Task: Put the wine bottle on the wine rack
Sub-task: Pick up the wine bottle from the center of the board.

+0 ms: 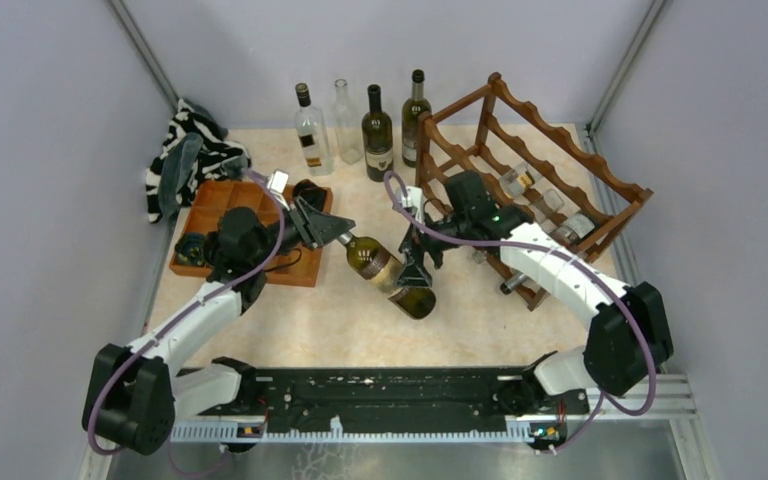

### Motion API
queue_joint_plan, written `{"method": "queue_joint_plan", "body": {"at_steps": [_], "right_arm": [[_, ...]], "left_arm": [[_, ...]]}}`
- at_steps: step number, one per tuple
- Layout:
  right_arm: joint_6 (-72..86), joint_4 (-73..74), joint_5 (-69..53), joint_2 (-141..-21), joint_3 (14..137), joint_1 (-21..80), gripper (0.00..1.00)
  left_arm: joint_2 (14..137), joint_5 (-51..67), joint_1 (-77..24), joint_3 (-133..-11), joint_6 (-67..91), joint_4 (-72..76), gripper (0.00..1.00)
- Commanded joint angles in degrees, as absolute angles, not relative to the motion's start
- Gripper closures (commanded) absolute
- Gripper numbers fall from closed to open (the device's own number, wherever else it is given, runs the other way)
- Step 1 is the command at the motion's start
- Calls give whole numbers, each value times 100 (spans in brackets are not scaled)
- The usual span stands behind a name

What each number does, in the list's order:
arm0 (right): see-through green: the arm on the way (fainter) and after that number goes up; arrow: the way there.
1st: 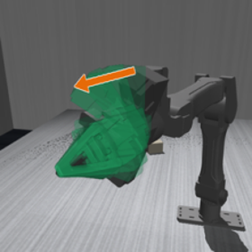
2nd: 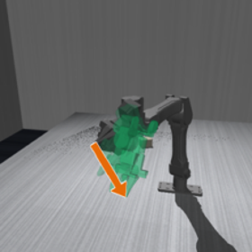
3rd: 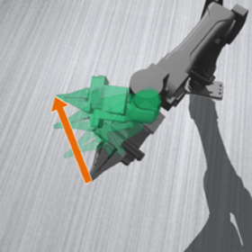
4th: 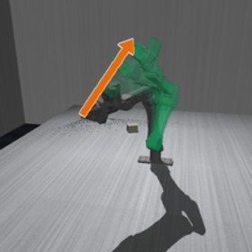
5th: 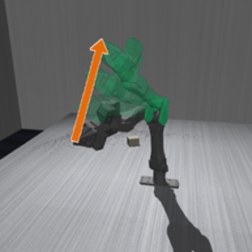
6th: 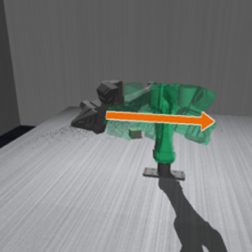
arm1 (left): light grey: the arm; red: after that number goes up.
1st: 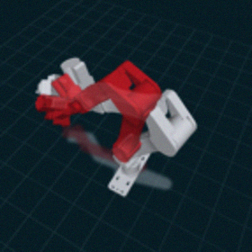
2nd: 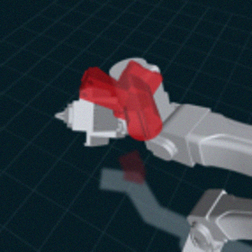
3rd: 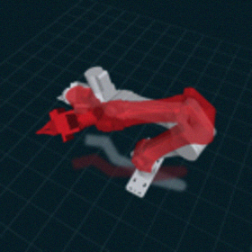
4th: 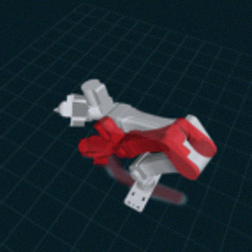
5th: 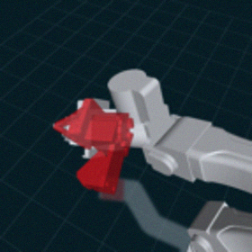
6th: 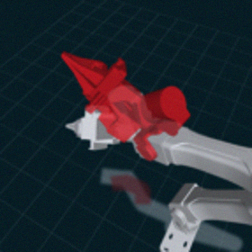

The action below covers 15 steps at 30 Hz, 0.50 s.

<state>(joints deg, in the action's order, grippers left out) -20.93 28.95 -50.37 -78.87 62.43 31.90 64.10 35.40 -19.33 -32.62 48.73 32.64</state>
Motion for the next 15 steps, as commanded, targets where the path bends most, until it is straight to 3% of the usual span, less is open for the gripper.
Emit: {"method": "queue_joint_plan", "body": {"at_steps": [1, 15], "right_arm": [[-1672, 2172, -4767, -7999, 6139, 3464, 2], [-1367, 1060, -4710, -8227, 5379, 3707, 2]], "left_arm": [[6049, 3079, -1889, -3263, 5211, 3844, 100], [5978, 2738, -1892, -2965, 5957, 4574, 100]]}}
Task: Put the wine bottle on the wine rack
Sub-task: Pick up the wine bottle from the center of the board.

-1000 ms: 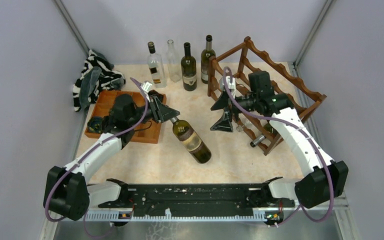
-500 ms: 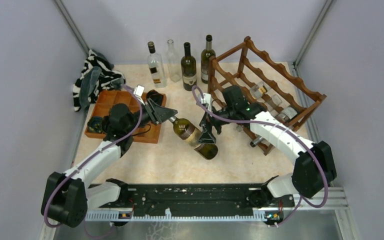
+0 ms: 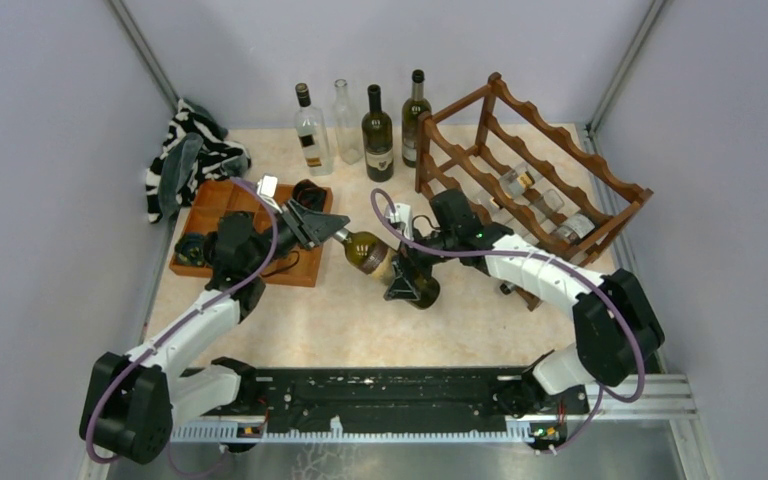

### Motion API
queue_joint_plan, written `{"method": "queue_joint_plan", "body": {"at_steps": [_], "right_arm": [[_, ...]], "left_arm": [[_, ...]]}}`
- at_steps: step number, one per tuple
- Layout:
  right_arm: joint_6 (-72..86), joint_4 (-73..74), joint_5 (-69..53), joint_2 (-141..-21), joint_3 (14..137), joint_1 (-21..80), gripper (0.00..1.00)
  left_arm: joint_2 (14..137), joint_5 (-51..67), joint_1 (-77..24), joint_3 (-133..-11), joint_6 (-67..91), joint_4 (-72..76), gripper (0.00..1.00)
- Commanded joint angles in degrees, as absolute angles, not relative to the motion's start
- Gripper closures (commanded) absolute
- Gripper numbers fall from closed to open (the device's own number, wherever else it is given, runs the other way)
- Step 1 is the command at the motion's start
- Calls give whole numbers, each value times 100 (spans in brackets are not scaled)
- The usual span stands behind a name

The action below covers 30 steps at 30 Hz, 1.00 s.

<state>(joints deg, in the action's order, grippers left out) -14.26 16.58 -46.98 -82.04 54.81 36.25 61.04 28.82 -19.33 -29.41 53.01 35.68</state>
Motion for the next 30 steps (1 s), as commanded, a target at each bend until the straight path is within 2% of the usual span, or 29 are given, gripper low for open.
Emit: {"method": "queue_joint_plan", "body": {"at_steps": [1, 5, 9, 11, 12, 14, 16, 17, 19, 21, 23, 30], "right_arm": [[-1411, 1043, -4744, -8233, 5339, 3713, 2], [-1503, 1006, -4828, -8211, 5284, 3718, 3], [-1594, 990, -4812, -8211, 5266, 3718, 22], [-1600, 993, -4796, -8216, 5302, 3719, 57], [-1606, 1000, -4773, -8218, 5319, 3726, 70], [-1720, 1135, -4798, -8239, 5399, 3726, 87], [-1872, 1320, -4871, -8221, 5493, 3719, 100], [-2008, 1450, -4933, -8218, 5546, 3714, 100], [-2335, 1733, -5122, -8176, 5671, 3666, 100], [-2629, 1942, -5411, -8098, 5694, 3550, 100], [-3023, 2214, -5592, -8029, 5687, 3435, 100], [-4976, 3482, -5026, -7883, 5711, 3407, 100]], "left_arm": [[5982, 2726, -1898, -2955, 5978, 4586, 100], [6014, 2719, -1898, -2883, 6046, 4612, 100], [6076, 2725, -1898, -2752, 6186, 4757, 100], [6127, 2757, -1897, -2719, 6225, 4809, 100], [6148, 2776, -1898, -2710, 6231, 4813, 100], [6192, 2821, -1897, -2692, 6233, 4824, 100], [6232, 2867, -1898, -2681, 6205, 4810, 89], [6249, 2903, -1898, -2674, 6171, 4798, 76], [6272, 3004, -1894, -2637, 6050, 4828, 41], [6258, 3137, -1883, -2565, 5877, 4857, 18], [6188, 3424, -1809, -2483, 5622, 4774, 3], [5813, 4575, -1182, -2933, 4593, 2600, 1]]}}
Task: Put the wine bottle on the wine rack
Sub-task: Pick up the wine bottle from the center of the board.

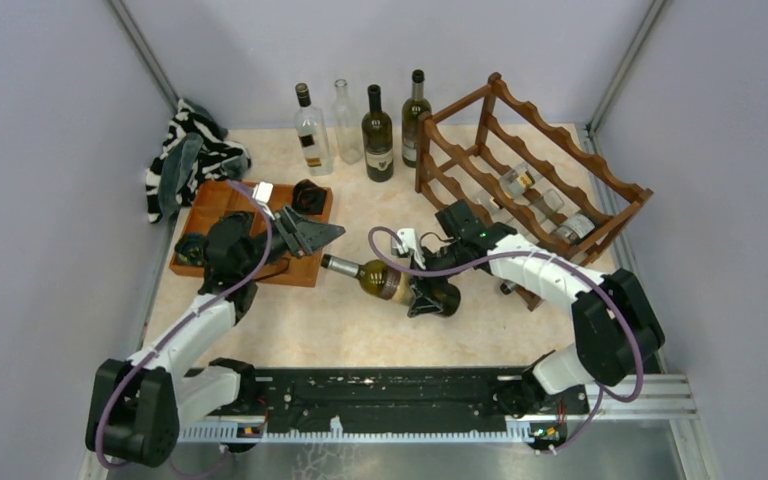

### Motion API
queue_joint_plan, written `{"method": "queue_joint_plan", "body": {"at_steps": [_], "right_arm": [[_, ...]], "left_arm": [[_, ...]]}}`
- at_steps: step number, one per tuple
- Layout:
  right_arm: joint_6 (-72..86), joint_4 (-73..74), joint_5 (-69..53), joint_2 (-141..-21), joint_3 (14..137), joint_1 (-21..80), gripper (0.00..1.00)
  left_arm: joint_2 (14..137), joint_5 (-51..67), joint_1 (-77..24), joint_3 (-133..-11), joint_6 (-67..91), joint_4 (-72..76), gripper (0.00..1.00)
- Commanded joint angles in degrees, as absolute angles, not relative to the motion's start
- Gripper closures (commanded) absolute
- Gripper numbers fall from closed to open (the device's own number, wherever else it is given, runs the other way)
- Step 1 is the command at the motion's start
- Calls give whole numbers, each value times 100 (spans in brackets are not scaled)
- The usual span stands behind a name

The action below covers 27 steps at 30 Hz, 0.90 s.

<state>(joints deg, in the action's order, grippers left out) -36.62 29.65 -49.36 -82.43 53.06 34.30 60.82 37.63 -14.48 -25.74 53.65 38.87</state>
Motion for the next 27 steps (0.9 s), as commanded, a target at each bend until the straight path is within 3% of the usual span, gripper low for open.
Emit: {"method": "queue_joint_plan", "body": {"at_steps": [1, 5, 11, 22, 27], "right_arm": [[-5123, 3596, -4920, -7888, 5751, 3402, 100], [-5867, 4018, -4626, -7912, 5993, 3410, 100], [-6704, 4904, -4566, -8178, 6586, 3427, 100], [-7733, 4993, -3409, -7837, 6534, 3856, 100], [-8014, 4934, -3049, -7806, 6650, 4035, 100]], "left_arm": [[5774, 4640, -1138, -3021, 4404, 2114, 1], [5700, 4919, -1103, -3120, 4032, 1513, 1], [5771, 5308, -1099, -2620, 4759, 2090, 1], [5849, 6421, -1107, -2711, 4756, 1845, 8], [5608, 6393, -1199, -2659, 4818, 1758, 12]]}}
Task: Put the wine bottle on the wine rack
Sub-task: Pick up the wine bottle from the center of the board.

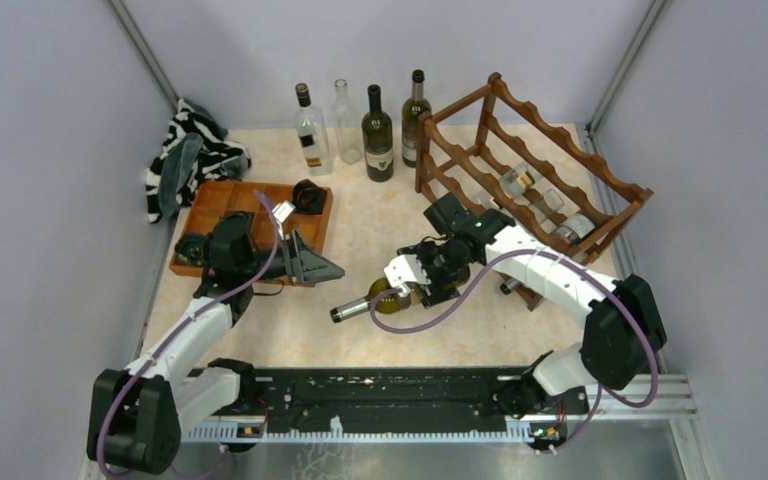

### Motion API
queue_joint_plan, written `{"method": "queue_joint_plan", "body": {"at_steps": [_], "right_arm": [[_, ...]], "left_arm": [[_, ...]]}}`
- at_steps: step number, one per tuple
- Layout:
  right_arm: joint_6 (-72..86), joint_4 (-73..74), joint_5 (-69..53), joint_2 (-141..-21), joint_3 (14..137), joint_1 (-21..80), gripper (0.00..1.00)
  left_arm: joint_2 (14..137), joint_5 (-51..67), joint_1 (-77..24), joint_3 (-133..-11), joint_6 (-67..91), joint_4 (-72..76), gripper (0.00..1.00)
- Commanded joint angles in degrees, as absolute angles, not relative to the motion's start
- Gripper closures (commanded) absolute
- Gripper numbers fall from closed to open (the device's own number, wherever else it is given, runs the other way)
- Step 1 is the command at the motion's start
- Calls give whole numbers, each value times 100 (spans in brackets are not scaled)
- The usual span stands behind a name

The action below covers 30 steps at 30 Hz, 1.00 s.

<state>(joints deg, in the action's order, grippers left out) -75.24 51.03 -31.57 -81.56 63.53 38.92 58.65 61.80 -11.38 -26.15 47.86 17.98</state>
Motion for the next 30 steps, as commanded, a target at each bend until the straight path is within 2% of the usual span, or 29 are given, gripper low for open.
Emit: {"method": "queue_joint_plan", "body": {"at_steps": [1, 12, 18, 21, 30], "right_arm": [[-8059, 4918, -2986, -7819, 6699, 4073, 100], [-8241, 4885, -2462, -7916, 7247, 4449, 100], [-8177, 4799, -2299, -7867, 7124, 4673, 100], [-8054, 4786, -2401, -7828, 7095, 4693, 100], [-7916, 4735, -2186, -7730, 7074, 4693, 100]], "left_arm": [[5568, 6322, -1253, -2628, 4820, 1737, 12], [5424, 5721, -2059, -2274, 4810, 1982, 18], [5912, 5607, -2688, -2278, 4843, 2668, 21], [6012, 5649, -2729, -2206, 4920, 3001, 25], [5834, 5537, -2840, -1919, 5027, 3392, 24]]}}
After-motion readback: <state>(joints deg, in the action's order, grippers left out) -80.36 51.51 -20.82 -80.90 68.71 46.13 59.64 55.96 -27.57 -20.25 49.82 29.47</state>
